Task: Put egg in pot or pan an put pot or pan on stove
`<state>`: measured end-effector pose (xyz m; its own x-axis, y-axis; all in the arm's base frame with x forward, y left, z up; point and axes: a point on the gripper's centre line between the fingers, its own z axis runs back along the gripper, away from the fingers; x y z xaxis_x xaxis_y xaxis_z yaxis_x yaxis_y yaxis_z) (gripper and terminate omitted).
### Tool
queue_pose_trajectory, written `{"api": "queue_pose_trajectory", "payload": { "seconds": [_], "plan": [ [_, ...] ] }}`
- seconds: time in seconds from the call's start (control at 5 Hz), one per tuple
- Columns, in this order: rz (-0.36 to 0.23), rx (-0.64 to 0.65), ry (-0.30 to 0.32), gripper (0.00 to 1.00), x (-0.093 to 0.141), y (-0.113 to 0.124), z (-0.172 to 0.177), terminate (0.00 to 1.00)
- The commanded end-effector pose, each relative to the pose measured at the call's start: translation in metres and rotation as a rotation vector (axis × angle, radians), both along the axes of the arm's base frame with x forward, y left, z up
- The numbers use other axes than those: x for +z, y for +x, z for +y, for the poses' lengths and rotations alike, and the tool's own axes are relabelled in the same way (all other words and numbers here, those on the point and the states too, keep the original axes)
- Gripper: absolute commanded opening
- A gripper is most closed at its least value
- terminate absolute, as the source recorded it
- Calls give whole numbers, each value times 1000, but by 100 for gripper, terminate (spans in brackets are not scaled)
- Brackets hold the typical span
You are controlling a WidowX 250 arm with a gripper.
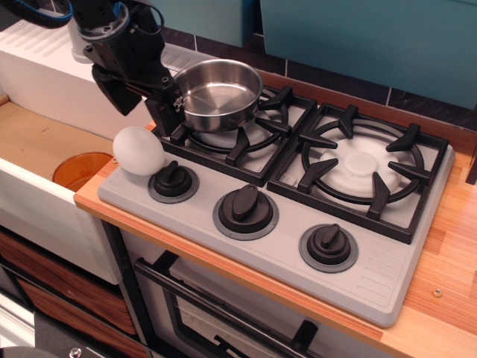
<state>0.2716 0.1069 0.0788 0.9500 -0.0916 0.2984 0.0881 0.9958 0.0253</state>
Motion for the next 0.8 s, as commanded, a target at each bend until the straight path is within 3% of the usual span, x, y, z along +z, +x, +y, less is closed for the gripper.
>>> {"api": "queue_pose_trajectory", "payload": {
  "seconds": [0.0,0.6],
  "plan": [
    [-67,36,74,100,3,1,10,0],
    [-101,33,73,100,-16,2,21,0]
  ]
}}
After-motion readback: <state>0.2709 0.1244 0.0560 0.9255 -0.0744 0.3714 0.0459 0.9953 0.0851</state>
